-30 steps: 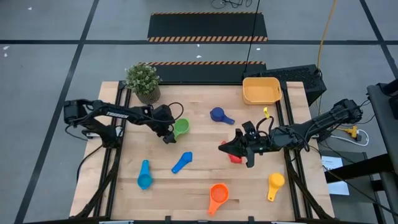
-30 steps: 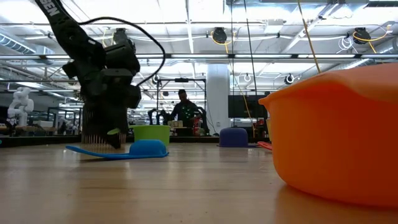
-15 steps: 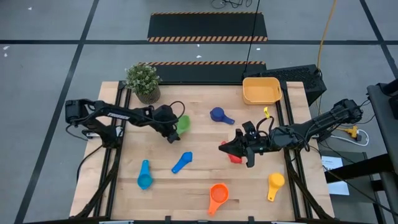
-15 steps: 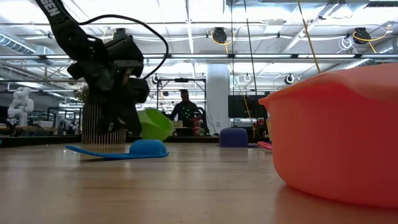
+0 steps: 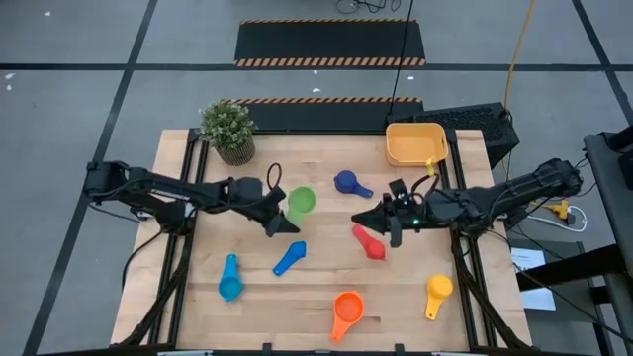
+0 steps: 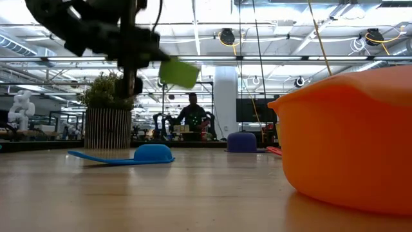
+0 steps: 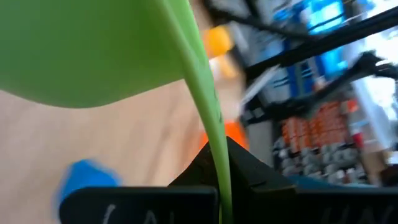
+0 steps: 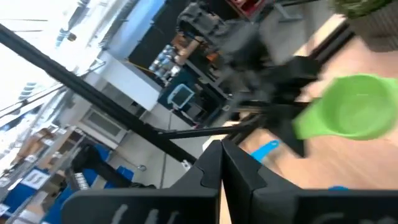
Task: Nest measuring cups in basket
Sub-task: Stack the green measuring cup on top of the orange measuring cup
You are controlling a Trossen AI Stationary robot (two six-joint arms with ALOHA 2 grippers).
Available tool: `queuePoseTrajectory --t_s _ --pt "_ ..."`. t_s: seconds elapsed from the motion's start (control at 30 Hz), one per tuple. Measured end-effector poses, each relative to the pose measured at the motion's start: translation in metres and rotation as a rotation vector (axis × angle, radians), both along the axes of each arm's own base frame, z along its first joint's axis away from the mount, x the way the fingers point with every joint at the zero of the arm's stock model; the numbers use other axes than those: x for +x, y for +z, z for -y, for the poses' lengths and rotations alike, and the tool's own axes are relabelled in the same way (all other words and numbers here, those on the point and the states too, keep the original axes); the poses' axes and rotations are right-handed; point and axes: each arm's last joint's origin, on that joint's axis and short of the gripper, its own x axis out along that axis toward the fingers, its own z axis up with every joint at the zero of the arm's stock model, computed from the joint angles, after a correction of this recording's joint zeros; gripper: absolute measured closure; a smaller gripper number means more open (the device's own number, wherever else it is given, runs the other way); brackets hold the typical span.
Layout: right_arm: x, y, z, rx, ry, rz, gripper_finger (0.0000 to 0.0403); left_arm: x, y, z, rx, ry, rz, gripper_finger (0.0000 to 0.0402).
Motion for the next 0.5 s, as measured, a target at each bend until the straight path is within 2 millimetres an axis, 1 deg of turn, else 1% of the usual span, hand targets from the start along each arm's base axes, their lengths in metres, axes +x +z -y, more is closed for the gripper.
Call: queuePoseTrajectory --t_s 0.13,0.27,0.37,0.43,0.5 --pt "-0.017 0.006 0.013 0.045 0.048 -0.029 0.0387 0.013 0.029 0.026 0.031 0.02 0.067 0.0399" --pt "-0.03 0.009 0.026 0.145 0.067 -0.063 0.0354 0.024 0.054 0.047 0.076 0.077 0.084 0.0399" --pt "-0.034 0.011 0.032 0.177 0.091 -0.064 0.0324 0.036 0.072 0.06 0.103 0.145 0.129 0.04" --pt "-0.033 0.01 0.035 0.208 0.137 -0.078 0.0304 0.042 0.075 0.069 0.127 0.169 0.122 0.04" --pt "-0.03 0.007 0.037 0.264 0.179 -0.111 0.0287 0.056 0.083 0.078 0.132 0.193 0.153 0.04"
